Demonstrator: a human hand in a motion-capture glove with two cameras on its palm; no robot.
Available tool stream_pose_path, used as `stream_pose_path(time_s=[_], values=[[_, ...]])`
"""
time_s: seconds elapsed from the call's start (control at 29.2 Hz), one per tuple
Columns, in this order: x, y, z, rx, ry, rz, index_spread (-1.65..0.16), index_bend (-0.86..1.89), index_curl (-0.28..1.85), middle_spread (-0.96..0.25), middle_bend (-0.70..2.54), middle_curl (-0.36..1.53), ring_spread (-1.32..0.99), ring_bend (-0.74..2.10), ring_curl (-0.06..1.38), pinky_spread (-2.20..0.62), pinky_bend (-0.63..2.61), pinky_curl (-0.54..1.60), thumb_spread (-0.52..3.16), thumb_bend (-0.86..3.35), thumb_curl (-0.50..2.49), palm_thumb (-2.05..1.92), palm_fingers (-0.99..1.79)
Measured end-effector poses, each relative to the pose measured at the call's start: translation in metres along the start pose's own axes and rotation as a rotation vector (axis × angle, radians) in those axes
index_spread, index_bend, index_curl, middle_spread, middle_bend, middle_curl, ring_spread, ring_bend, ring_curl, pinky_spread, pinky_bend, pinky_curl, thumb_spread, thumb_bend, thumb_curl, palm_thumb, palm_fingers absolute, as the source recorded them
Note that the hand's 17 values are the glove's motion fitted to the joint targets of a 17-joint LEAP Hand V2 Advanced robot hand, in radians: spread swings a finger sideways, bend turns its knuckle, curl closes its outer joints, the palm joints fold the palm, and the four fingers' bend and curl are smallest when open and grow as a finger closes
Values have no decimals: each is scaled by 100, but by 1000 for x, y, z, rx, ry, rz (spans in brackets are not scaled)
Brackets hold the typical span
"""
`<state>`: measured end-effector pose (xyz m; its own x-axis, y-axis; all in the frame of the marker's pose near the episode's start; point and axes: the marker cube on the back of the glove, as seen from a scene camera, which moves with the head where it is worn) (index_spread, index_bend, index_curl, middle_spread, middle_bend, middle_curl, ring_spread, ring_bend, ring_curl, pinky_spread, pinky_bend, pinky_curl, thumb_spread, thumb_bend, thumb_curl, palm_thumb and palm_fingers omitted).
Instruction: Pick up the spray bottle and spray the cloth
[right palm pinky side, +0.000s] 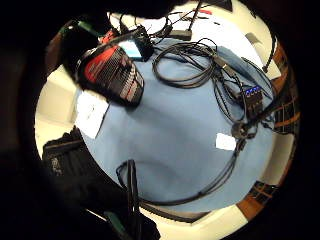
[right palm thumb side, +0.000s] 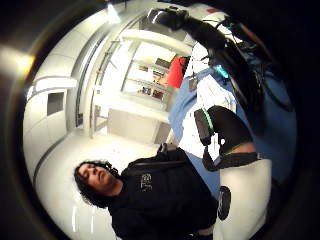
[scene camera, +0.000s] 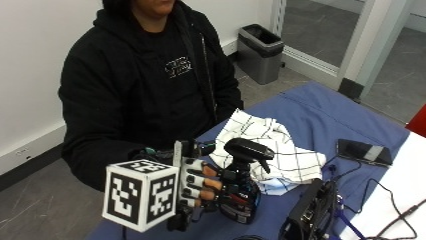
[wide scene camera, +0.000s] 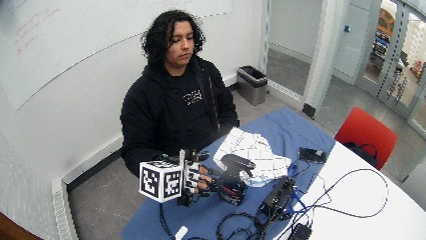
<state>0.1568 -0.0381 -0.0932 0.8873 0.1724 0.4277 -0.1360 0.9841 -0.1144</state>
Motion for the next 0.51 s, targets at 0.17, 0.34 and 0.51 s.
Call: stream_pose_path(time_s=[0.17,0.34,0.51], values=[[8,-15,9,-97,-202,38,-27,10,23,1,23,33,-2,42,31,20,33,32,116,21,32,67,62],[7,-34,24,-118,-289,45,-27,14,25,1,21,33,-2,41,32,20,31,32,112,20,34,74,63],[1,-46,33,-71,-403,56,-26,18,27,0,30,37,-4,40,32,18,22,30,109,18,36,79,80]])
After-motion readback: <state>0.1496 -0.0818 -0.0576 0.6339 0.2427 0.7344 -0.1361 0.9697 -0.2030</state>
